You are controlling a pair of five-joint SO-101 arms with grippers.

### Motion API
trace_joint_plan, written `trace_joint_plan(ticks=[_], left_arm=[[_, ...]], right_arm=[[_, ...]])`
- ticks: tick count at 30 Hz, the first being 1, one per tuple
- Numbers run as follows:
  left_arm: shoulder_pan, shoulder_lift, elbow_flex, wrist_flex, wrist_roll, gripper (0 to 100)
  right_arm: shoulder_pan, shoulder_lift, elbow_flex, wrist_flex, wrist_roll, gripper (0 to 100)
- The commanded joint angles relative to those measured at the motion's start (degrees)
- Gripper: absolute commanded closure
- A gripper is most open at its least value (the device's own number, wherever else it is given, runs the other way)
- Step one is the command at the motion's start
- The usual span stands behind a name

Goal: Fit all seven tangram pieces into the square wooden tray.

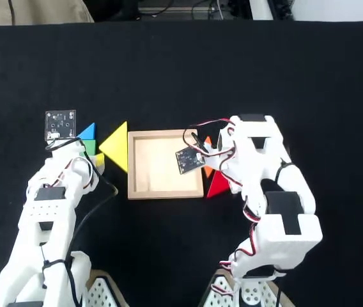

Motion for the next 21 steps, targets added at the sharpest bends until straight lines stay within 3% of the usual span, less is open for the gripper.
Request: trace_joint_plan(ticks=[1,8,15,21], left_arm=[[0.7,-0.6,-0.4,-1.2,-0.3,76],[0.7,-0.6,-0.4,-1.2,-0.3,76],[0.7,-0.6,-0.4,-1.2,-0.3,76],[0.7,-0.6,-0.4,-1.2,-0.3,76]], right_arm=[[-3.0,0.0,0.0,-0.2,0.5,59.6],[-6.8,0.0,0.0,-0.1,0.5,59.6],[-4.8,0.0,0.0,-1.4,0.7,60.0],[-2.3,0.1,0.1,-3.3,0.7,75.9]])
